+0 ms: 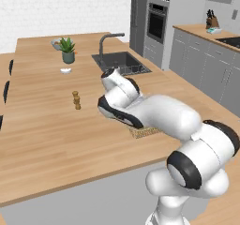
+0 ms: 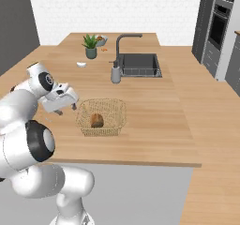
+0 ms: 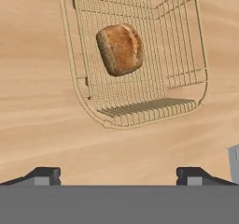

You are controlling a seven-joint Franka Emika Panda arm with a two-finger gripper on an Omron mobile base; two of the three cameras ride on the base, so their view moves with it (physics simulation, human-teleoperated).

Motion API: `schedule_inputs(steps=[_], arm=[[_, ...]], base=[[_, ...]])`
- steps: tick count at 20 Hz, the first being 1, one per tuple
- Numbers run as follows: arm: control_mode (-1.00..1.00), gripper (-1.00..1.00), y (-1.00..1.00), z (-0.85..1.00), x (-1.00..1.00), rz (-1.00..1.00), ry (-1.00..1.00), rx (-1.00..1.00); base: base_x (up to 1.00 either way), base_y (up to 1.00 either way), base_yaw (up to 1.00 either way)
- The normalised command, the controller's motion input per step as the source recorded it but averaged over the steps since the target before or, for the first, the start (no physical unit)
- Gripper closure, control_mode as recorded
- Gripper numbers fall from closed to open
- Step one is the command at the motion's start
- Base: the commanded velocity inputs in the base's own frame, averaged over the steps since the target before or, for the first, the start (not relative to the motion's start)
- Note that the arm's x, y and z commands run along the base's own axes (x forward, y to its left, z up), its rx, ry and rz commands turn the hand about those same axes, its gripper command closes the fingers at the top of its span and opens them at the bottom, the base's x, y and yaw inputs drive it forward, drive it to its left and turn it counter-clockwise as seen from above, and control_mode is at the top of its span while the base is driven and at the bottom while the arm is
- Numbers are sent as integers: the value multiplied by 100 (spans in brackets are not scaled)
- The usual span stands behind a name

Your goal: Open the cabinet, pick up the bread from the cabinet and place it in the basket. Then move the basket to the dining counter.

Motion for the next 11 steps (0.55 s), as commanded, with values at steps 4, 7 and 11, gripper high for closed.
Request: schedule_inputs(steps=[4,7,11], arm=[[-100,-100,0,96,-81,4,4,8],[-100,-100,0,94,-89,9,2,10],[-100,-100,0,88,-93,11,0,9]], base=[[0,0,0],[0,0,0],[0,0,0]])
